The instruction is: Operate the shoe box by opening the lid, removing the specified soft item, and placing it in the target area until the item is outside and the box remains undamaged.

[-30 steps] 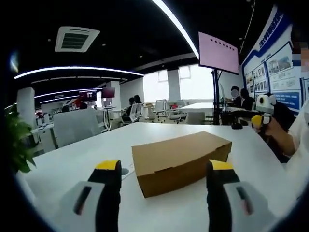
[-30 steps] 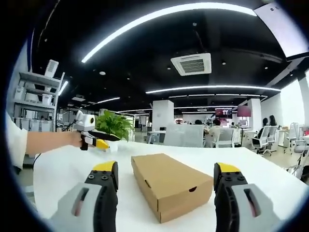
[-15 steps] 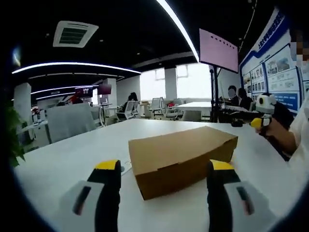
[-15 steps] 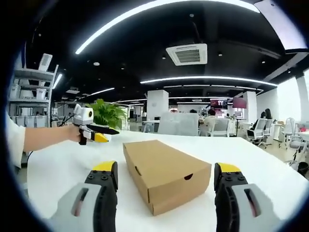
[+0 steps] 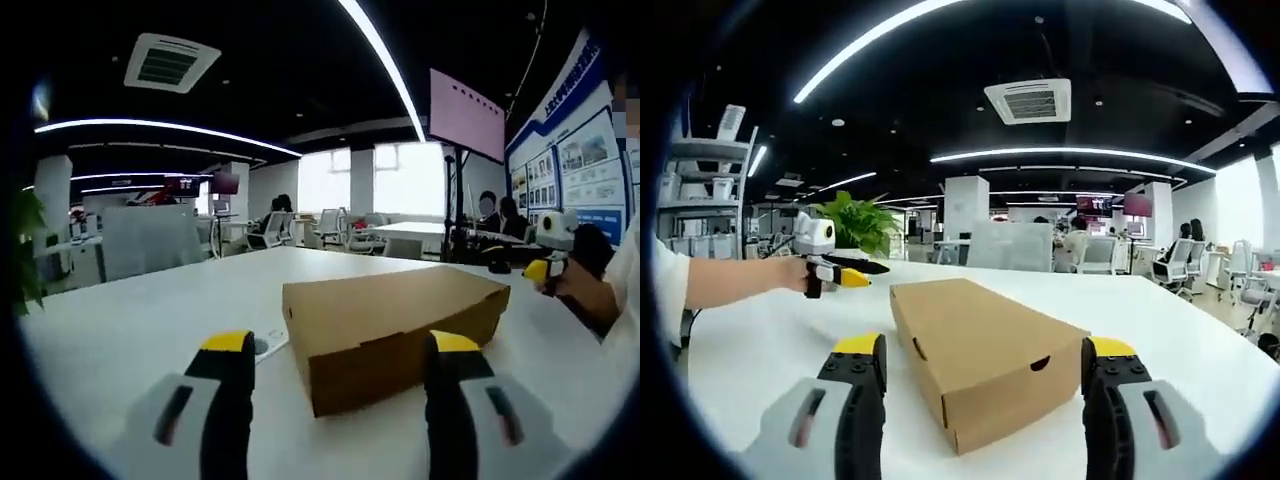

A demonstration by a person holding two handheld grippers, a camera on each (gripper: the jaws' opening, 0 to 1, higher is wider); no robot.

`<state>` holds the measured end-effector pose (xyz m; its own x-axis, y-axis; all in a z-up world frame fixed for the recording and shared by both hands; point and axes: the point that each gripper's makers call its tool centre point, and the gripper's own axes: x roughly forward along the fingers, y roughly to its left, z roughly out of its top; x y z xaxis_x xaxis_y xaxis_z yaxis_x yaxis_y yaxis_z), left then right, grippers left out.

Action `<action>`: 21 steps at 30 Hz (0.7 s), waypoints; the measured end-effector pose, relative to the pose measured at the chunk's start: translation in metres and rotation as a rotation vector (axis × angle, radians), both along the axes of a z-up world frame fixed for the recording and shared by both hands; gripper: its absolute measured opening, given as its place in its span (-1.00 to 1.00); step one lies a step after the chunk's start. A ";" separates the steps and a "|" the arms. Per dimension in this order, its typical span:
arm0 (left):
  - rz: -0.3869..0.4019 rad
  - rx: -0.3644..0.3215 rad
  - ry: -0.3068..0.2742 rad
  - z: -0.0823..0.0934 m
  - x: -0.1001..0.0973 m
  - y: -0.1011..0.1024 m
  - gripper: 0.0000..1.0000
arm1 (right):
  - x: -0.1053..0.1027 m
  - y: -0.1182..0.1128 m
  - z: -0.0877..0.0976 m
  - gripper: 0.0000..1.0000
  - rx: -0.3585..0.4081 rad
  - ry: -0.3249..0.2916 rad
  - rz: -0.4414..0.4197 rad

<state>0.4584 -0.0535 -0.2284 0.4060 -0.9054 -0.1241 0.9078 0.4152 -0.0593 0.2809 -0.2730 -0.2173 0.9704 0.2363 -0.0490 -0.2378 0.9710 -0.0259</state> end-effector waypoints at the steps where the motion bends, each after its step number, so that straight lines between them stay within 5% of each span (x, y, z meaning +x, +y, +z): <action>1: 0.002 -0.007 0.004 0.001 0.000 0.000 0.42 | 0.000 0.002 0.000 0.74 0.000 0.000 0.008; 11: -0.064 -0.012 -0.004 0.003 -0.002 -0.008 0.49 | 0.008 0.000 -0.007 0.81 -0.007 0.011 -0.012; 16: -0.101 0.075 -0.014 -0.011 0.005 -0.018 0.42 | 0.013 0.000 -0.008 0.86 -0.010 -0.016 -0.014; 19: -0.109 0.108 -0.061 -0.017 0.015 -0.025 0.62 | 0.020 0.000 -0.018 0.99 0.053 0.032 -0.015; 21: -0.133 0.051 -0.028 -0.017 0.018 -0.034 0.76 | 0.024 -0.001 -0.024 0.99 0.049 0.042 -0.020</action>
